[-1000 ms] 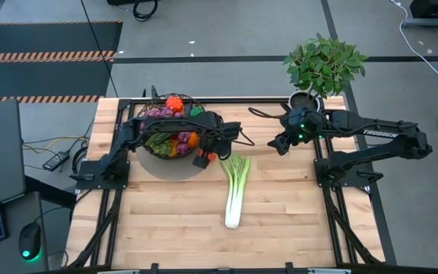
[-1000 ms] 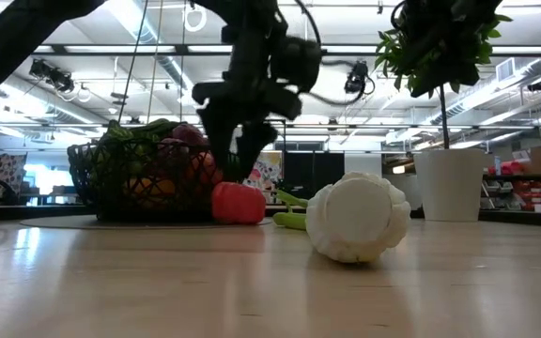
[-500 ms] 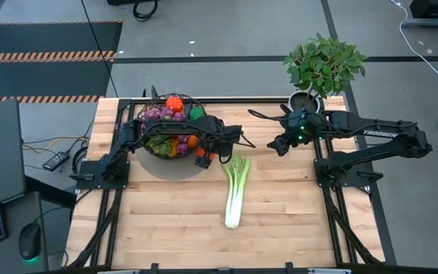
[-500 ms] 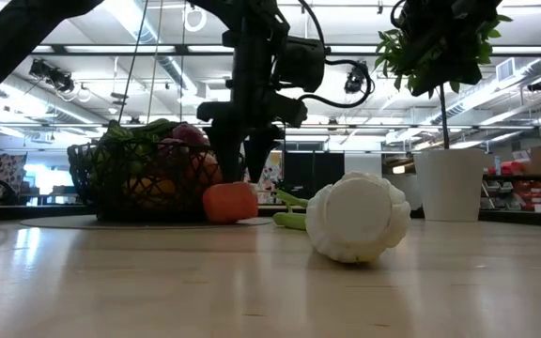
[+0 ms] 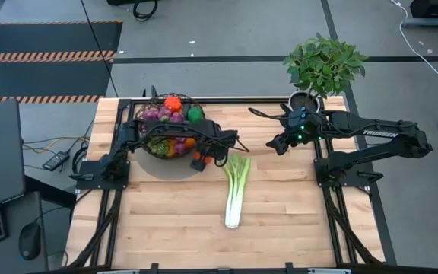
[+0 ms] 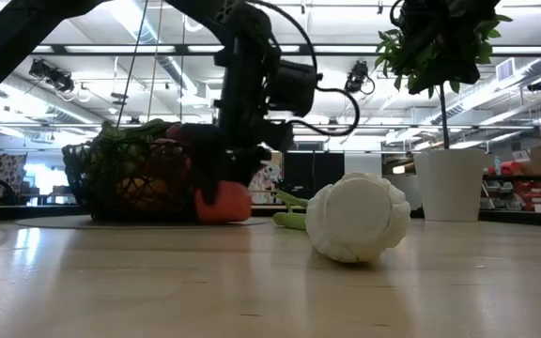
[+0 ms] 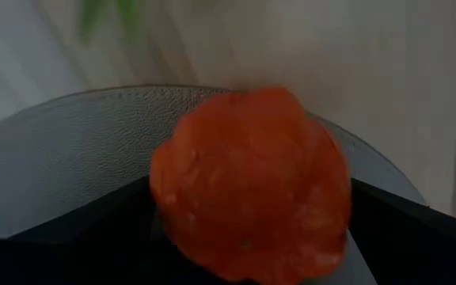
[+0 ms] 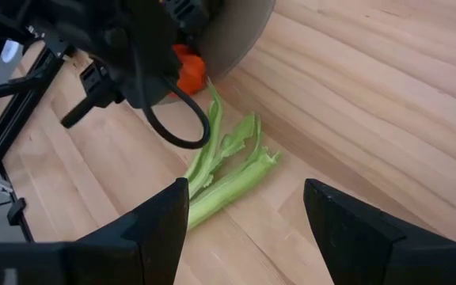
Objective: Build produce basket
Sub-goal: Put the orange pumpkin into the wire basket, then put the green celery into the wire basket
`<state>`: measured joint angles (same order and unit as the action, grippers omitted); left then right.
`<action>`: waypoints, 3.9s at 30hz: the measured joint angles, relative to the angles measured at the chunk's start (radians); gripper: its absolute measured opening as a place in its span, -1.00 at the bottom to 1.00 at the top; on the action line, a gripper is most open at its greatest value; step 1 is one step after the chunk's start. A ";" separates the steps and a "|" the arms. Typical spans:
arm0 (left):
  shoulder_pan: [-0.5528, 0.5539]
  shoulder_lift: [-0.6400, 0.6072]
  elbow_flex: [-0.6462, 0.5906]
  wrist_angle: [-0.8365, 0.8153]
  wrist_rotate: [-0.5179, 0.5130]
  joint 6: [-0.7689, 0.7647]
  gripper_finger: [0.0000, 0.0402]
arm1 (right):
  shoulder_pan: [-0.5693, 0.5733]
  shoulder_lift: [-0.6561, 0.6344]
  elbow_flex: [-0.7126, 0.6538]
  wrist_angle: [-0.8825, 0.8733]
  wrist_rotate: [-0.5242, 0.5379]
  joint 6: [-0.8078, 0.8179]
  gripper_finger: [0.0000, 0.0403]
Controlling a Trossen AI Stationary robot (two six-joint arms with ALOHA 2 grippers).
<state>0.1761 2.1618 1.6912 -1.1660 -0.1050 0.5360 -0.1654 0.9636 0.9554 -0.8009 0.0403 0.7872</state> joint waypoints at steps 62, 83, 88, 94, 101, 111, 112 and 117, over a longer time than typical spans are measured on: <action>0.283 -0.010 0.528 -0.406 -0.279 -0.710 0.76 | 0.000 0.000 0.000 -0.029 -0.038 -0.037 0.26; 0.378 -0.022 0.526 -0.405 -0.280 -0.543 0.77 | 0.000 0.000 0.000 -0.070 -0.041 -0.050 0.26; 0.391 -0.023 0.526 -0.405 -0.280 -0.516 0.77 | 0.000 0.000 0.000 -0.083 -0.041 -0.050 0.26; 0.390 -0.023 0.526 -0.405 -0.275 -0.469 0.77 | 0.000 0.000 0.000 -0.085 -0.031 -0.058 0.26; 0.419 -0.023 0.526 -0.405 -0.274 -0.373 0.96 | 0.000 0.000 0.000 -0.085 -0.004 -0.073 0.26; 0.399 -0.024 0.527 -0.405 -0.158 -0.524 0.98 | 0.000 0.000 0.000 -0.085 0.019 -0.084 0.26; 0.390 -0.024 0.527 -0.405 -0.159 -0.558 0.98 | 0.000 0.000 0.000 -0.085 0.019 -0.084 0.26; 0.335 -0.045 0.527 -0.405 -0.158 -0.645 0.98 | 0.000 0.000 0.000 -0.086 0.019 -0.092 0.26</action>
<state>0.5106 2.1167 2.2185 -1.5711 -0.2626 -0.1090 -0.1658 0.9638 0.9558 -0.8867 0.0595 0.6949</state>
